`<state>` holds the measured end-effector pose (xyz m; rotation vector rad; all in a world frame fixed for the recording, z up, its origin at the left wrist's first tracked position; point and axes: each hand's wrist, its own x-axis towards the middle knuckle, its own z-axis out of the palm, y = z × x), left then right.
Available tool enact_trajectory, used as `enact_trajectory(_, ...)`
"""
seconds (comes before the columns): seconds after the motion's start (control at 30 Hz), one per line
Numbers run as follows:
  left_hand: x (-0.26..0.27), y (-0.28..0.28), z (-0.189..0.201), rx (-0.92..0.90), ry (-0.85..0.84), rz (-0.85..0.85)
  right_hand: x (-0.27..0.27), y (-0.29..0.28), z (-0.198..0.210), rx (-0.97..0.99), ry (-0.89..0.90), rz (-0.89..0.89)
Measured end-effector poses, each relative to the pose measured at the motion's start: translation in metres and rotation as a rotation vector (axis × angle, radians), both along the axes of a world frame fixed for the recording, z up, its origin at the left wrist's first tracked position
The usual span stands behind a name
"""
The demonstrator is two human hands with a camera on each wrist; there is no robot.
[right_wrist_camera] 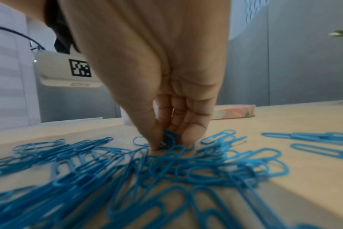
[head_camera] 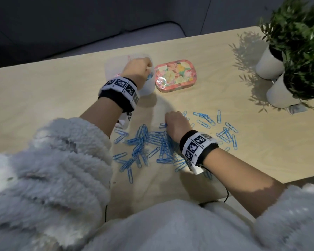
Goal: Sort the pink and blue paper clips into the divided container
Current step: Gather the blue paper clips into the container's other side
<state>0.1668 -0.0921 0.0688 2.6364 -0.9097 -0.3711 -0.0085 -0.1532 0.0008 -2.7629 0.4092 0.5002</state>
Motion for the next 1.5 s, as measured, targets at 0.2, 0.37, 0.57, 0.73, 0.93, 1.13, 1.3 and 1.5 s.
enact_trajectory(0.2, -0.034, 0.045, -0.012, -0.343, -0.177, -0.027, 0.009, -0.018, 0.023, 0.238, -0.040, -0.089)
enact_trajectory(0.37, -0.079, 0.115, -0.041, -0.294, -0.166, 0.093, 0.065, -0.033, 0.069, 0.386, -0.256, -0.138)
enact_trajectory(0.57, -0.113, 0.171, -0.072, -0.046, 0.036, 0.041, 0.138, -0.032, 0.096, 0.243, -0.375, -0.132)
enact_trajectory(0.73, -0.123, 0.186, -0.074, 0.002, 0.052, 0.027, 0.134, -0.024, 0.091, 0.228, -0.461, -0.154)
enact_trajectory(0.93, -0.133, 0.181, -0.074, 0.037, 0.075, 0.089, 0.036, 0.017, 0.038, 0.337, -0.147, 0.194)
enact_trajectory(1.13, -0.136, 0.163, -0.070, 0.053, 0.079, 0.081, 0.011, 0.036, -0.001, 0.136, -0.011, 0.517)
enact_trajectory(1.3, -0.139, 0.149, -0.069, -0.021, 0.085, 0.067, 0.010, 0.044, -0.002, 0.008, -0.109, 0.615)
enact_trajectory(1.5, -0.134, 0.147, -0.072, -0.007, 0.118, 0.072, -0.001, 0.043, -0.011, 0.027, -0.231, 0.541)
